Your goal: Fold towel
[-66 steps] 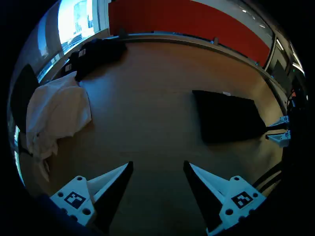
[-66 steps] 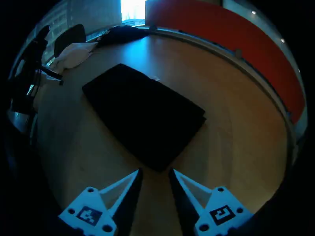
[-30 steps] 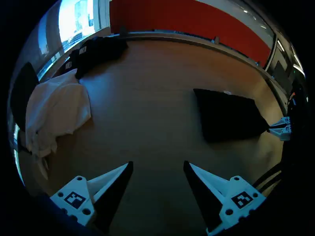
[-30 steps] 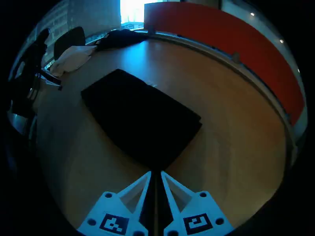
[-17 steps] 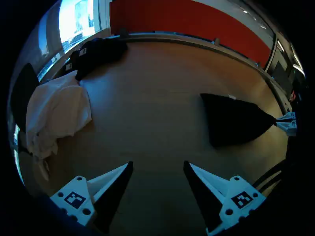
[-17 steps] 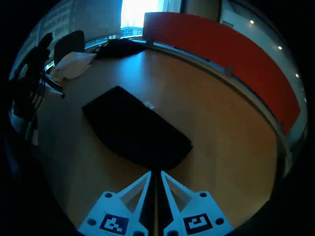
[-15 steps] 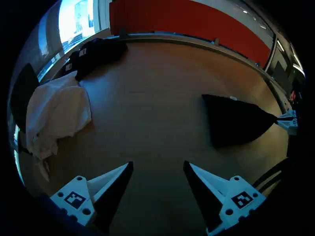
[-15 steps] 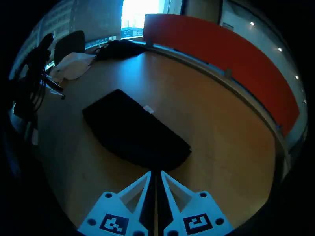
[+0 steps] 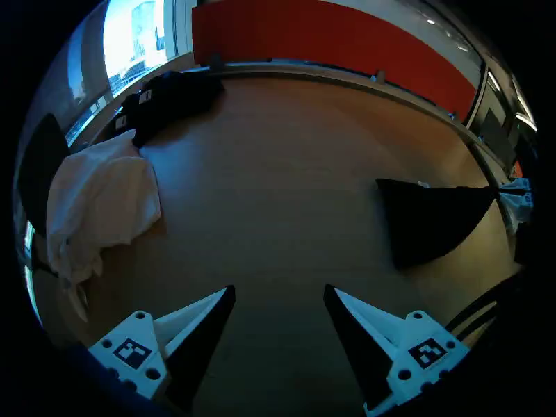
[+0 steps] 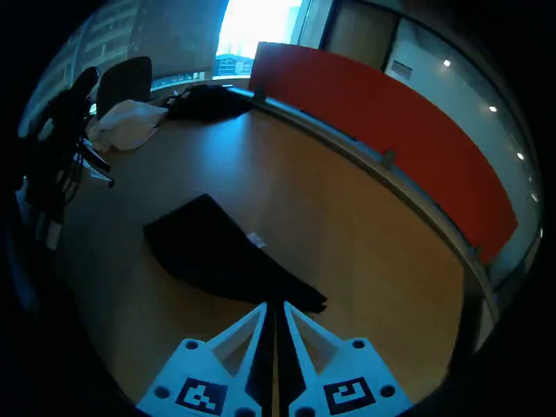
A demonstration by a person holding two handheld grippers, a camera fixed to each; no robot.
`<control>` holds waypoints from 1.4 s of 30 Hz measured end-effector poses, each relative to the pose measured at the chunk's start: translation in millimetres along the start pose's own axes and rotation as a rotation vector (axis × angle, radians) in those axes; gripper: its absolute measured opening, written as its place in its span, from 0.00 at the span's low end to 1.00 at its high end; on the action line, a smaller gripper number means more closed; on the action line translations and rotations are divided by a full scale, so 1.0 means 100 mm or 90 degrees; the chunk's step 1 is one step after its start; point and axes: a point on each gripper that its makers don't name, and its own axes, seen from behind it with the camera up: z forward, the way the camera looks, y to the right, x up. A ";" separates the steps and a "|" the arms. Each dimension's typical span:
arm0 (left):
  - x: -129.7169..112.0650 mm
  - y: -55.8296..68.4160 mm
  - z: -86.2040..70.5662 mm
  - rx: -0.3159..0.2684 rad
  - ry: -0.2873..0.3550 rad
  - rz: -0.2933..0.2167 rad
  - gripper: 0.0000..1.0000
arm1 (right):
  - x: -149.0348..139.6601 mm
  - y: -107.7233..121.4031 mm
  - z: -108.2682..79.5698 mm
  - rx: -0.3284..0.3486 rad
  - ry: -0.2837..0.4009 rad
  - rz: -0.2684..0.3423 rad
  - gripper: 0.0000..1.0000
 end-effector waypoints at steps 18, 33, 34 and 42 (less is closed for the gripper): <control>0.02 0.05 0.01 -0.005 0.001 0.002 0.94 | 0.24 0.17 -0.16 -0.021 0.024 -0.024 0.05; 0.05 0.00 0.00 -0.005 0.006 -0.001 0.94 | 0.50 -0.23 0.02 0.035 0.039 -0.057 0.06; 0.06 0.00 0.00 -0.004 0.006 -0.001 0.94 | 0.52 -0.27 0.04 0.040 0.040 -0.059 0.06; 0.08 -0.05 -0.01 -0.003 0.011 -0.005 0.94 | 0.62 -0.62 0.20 0.084 0.041 -0.077 0.06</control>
